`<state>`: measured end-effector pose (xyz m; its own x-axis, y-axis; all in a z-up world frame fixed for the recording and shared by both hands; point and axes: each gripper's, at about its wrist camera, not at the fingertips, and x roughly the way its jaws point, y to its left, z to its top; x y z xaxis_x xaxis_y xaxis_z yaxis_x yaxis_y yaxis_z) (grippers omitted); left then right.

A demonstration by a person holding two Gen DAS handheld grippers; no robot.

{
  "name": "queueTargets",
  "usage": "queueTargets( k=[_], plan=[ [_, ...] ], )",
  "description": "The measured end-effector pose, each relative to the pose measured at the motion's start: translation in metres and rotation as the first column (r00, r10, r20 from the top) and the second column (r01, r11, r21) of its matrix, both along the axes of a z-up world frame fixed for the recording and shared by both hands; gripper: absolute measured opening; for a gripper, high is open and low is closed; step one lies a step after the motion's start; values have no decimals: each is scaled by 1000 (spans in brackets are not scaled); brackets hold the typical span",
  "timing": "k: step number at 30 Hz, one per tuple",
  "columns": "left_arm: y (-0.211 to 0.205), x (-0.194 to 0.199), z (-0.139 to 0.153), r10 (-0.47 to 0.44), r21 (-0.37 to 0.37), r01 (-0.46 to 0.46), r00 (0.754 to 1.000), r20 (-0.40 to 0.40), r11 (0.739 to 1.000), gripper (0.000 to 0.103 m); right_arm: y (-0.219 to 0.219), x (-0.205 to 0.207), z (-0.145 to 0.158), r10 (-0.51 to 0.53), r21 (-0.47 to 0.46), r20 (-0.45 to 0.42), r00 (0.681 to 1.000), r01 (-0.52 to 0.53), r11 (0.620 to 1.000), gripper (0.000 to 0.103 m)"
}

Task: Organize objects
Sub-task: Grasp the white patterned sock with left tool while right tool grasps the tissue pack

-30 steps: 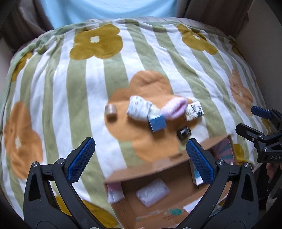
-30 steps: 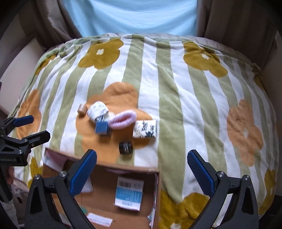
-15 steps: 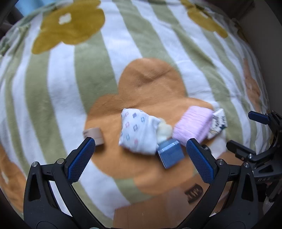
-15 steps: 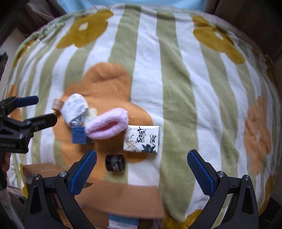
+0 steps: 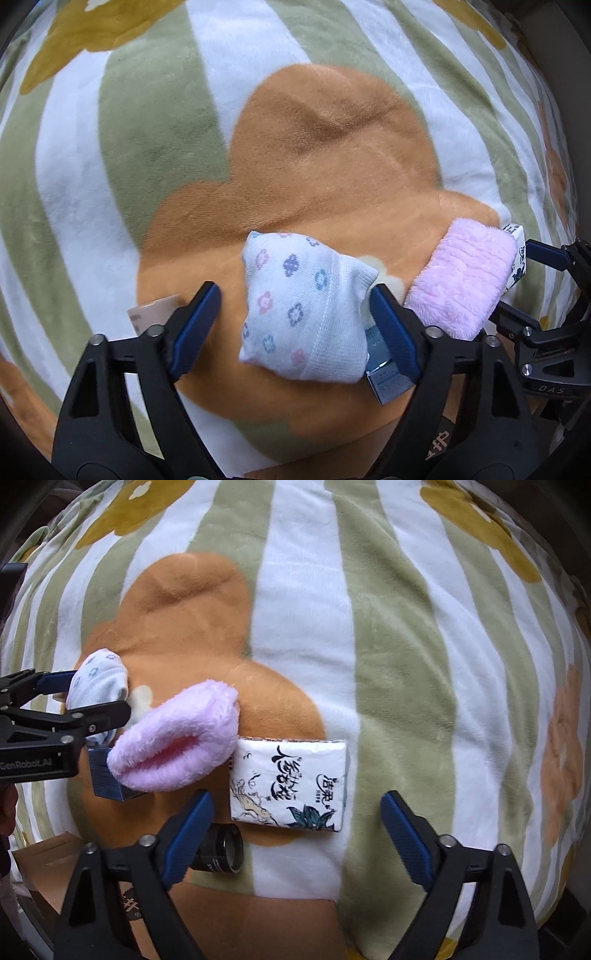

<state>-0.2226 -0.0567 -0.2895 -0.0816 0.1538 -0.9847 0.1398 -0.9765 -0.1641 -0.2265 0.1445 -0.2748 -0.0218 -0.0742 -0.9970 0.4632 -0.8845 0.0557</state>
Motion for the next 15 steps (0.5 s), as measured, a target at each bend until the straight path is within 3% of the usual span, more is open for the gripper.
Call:
queueTargets(
  k=[2,7,15],
  plan=[
    [1,0,-1,-2,2,2,1000,-1,1000,74,1,1,-1,5,5,-1,1000,-5,1000,75],
    [5,0,-2,-21,7,22,1000,-6,1000,54,5,3,-1,5,2,4,1000,-5,1000,61],
    [7,7,-1,-13,24,14,1000,-18,1000,48,15,11,0,13,9,-7,1000,-13,1000,58]
  ],
)
